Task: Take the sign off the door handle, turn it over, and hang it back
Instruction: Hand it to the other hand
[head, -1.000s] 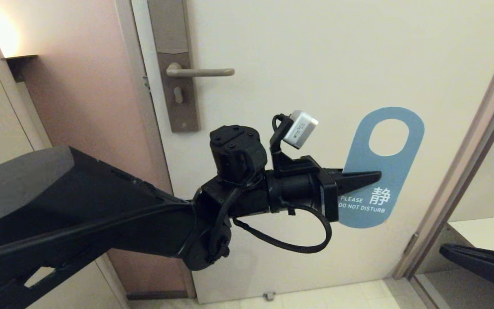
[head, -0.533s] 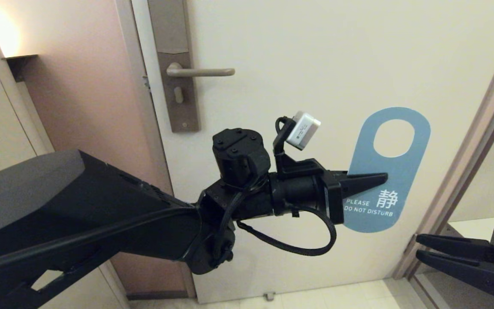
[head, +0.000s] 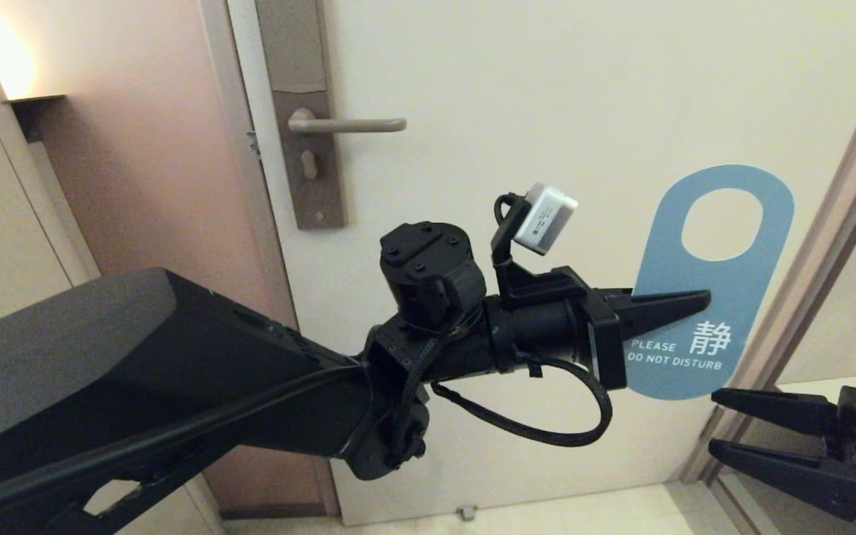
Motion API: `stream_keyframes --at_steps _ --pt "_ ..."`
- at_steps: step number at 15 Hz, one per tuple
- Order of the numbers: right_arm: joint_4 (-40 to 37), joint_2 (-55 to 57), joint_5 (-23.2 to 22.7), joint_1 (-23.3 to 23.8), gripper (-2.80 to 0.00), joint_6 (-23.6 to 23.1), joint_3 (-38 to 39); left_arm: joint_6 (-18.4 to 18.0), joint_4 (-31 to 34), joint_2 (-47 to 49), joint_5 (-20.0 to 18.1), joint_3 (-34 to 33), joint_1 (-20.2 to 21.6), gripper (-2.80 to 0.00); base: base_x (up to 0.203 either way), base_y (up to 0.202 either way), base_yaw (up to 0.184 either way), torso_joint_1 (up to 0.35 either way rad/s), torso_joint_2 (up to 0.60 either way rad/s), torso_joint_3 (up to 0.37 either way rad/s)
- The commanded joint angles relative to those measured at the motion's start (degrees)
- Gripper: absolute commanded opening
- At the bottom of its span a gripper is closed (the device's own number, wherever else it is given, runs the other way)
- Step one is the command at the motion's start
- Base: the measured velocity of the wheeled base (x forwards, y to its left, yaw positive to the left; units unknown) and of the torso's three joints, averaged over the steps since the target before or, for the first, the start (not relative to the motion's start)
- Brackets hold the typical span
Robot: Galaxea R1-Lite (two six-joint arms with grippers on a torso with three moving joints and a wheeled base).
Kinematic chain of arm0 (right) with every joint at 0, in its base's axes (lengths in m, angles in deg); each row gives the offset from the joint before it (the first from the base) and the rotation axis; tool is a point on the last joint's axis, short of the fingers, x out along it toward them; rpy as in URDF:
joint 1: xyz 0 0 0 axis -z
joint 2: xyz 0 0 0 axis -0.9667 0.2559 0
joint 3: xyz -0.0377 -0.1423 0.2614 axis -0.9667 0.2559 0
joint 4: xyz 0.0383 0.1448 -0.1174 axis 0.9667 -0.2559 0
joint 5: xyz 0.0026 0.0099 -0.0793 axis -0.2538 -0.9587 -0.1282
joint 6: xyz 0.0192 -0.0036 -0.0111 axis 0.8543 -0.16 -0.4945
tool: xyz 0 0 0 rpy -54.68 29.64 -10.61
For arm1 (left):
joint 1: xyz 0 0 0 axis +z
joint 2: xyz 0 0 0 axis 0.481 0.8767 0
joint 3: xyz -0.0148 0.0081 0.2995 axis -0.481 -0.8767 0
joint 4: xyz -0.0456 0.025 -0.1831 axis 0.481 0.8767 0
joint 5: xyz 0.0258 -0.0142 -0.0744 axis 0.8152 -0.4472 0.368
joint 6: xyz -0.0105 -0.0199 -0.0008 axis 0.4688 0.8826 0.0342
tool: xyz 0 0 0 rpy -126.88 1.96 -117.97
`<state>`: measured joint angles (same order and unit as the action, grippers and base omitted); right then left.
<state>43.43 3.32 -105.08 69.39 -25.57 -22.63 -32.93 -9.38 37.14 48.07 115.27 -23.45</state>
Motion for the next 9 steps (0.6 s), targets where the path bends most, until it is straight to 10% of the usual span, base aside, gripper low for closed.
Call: stream_keyframes --at_steps 1,9 --pt "0.2 1.1 -0.3 0.0 0.00 0.0 -2.4 0.2 -0.5 0.2 -0.2 0.0 -0.2 -2.80 0.000 0.000 0.000 0.000 0.00 0.000" --pt "0.1 2.9 0.1 0.0 0.00 0.1 -5.5 0.9 -2.9 1.4 0.2 -0.1 -1.0 -2.80 0.000 0.000 0.000 0.000 0.00 0.000"
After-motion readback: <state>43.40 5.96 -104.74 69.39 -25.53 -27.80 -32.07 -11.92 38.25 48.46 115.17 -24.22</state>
